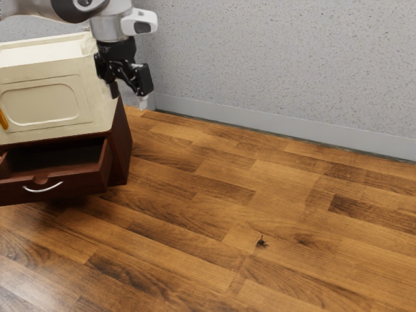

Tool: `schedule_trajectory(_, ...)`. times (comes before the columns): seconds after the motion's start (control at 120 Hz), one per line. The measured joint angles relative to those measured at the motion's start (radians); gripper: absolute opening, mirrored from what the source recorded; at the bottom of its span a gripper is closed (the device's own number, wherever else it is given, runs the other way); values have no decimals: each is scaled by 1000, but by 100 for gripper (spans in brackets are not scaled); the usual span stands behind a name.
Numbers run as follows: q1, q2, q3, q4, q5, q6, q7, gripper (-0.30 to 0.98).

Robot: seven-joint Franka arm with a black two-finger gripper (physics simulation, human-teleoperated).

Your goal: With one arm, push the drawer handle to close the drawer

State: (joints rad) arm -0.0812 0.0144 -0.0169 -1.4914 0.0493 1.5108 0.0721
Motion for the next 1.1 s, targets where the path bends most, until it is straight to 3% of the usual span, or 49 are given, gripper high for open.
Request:
schedule_trajectory(0.15,-10,-7,5,-17,0,17,14,68)
schedule_trajectory(0.225,-1,-93,6,-136,0,22,2,68)
schedule_trajectory(0.35,189,-254,6,-371,-3,28,-36,68)
schedule_trajectory(0.508,213,-290,35,-500,-2,67,-96,26)
schedule_trajectory(0.633,280,-383,66,-725,11,214,-142,7)
schedule_trajectory(0.9,343,-419,132,-974,24,495,-248,-6)
schedule_trajectory(1.1,367,-379,138,-1031,48,667,-301,-9)
